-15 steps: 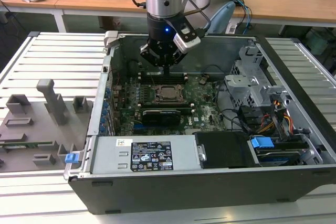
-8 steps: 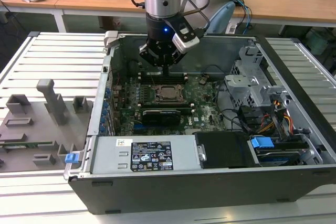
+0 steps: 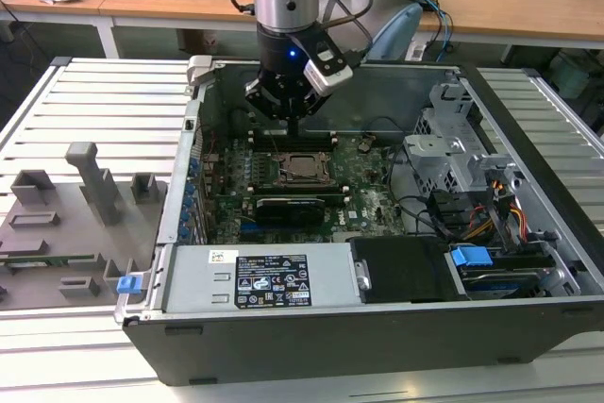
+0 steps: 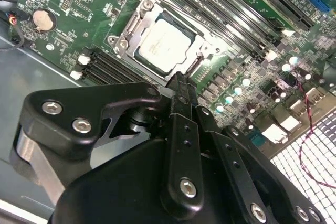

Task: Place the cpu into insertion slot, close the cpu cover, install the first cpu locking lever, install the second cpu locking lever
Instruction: 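Install the first cpu locking lever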

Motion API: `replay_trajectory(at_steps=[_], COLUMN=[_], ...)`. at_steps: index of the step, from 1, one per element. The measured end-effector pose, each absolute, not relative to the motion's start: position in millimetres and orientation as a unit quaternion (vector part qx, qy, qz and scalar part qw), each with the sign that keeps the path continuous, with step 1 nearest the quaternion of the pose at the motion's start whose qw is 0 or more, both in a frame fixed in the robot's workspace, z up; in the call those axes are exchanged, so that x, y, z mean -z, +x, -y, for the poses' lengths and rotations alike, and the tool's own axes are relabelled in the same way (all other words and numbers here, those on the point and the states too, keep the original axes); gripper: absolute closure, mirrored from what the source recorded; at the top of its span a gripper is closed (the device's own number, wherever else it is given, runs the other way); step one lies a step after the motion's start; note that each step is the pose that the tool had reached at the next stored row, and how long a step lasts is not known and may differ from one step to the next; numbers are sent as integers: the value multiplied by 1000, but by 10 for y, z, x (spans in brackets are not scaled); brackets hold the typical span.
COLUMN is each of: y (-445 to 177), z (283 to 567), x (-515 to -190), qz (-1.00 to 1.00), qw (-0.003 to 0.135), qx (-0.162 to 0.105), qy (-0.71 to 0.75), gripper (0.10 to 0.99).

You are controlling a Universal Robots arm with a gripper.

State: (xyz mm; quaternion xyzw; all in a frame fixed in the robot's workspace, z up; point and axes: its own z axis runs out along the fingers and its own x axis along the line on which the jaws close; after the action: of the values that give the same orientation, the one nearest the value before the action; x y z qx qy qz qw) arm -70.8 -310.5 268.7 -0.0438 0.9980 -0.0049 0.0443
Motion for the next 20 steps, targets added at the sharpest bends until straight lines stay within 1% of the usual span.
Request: replay_trajectory(at_steps=[9, 10, 12, 14, 15, 18, 20], y=[-888, -897, -900, -901, -901, -919, -930], z=[3105, 3105, 3105, 3105, 3105, 3105, 3105], x=[-2686, -2686, -2687, -2687, -2686, -2677, -2674], qz=[-998, -998, -998, -999, -999, -999, -999], qw=[44, 43, 36, 17, 11, 6, 6], qx=[5, 4, 3, 2, 2, 2, 2], qy=[-43, -43, -43, -43, -43, -43, -43], gripper=[980, 980, 980, 980, 980, 980, 980])
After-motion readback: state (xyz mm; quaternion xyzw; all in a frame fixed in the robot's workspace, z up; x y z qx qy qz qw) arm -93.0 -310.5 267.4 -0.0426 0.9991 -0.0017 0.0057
